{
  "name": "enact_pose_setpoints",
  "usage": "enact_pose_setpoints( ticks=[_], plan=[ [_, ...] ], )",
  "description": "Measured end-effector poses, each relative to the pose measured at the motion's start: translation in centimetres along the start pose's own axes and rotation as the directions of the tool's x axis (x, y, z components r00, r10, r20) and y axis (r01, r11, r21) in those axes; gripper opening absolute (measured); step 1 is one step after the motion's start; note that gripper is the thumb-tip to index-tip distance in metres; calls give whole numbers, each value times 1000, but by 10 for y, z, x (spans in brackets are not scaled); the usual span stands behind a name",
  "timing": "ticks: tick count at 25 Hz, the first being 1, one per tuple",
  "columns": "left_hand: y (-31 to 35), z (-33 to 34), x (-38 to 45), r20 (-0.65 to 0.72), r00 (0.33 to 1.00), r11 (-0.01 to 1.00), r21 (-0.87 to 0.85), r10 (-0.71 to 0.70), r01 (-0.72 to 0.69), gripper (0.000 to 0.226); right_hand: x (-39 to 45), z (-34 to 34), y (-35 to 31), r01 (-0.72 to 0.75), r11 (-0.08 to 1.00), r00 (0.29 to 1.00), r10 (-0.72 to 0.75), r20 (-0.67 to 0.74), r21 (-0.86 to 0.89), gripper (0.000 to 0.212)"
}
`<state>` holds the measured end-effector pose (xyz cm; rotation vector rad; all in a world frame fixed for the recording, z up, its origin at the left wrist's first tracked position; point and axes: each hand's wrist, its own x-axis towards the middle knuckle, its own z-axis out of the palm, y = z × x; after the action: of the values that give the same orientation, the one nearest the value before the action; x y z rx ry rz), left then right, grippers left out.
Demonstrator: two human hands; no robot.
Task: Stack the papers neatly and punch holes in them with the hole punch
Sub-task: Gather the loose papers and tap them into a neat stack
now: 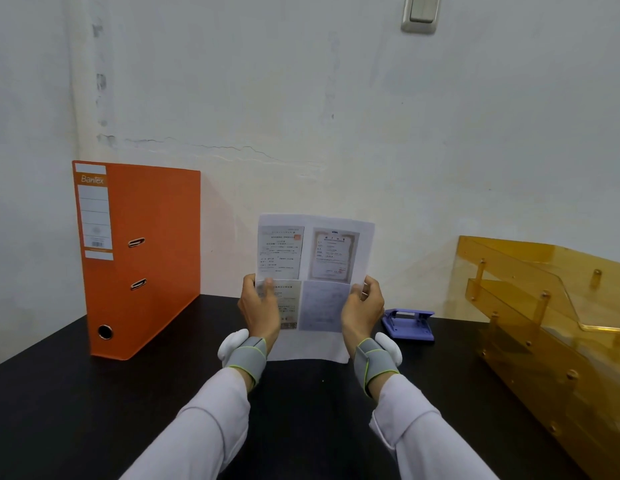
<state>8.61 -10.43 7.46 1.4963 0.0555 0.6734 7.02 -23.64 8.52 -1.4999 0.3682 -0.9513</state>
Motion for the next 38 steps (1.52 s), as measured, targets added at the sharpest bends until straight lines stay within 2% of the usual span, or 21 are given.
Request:
enact_pose_setpoints(
  ticks=[8, 14, 23, 31, 38],
  plan=[
    [-3, -9, 4, 16, 999, 998, 33, 51, -52, 22, 1, 1, -2, 2, 999, 1000, -2, 0, -33, 19],
    [-6, -5, 1, 78, 997, 999, 49, -1, -2, 25, 1, 2, -2, 13, 1000, 1000, -14, -6, -24, 20],
    [-6, -4, 0, 58, 998, 994, 110, -12, 6, 26, 1, 2, 0, 14, 1000, 999, -13, -45, 10, 21],
    [-5, -3, -1, 45, 999, 994, 106, -13, 9, 25, 2, 1, 1, -20, 999, 999, 22, -47, 50, 31],
    [-7, -4, 0, 72, 997, 995, 102, -22, 15, 24, 2, -1, 2, 11, 1000, 999, -10, -49, 26, 25]
  ],
)
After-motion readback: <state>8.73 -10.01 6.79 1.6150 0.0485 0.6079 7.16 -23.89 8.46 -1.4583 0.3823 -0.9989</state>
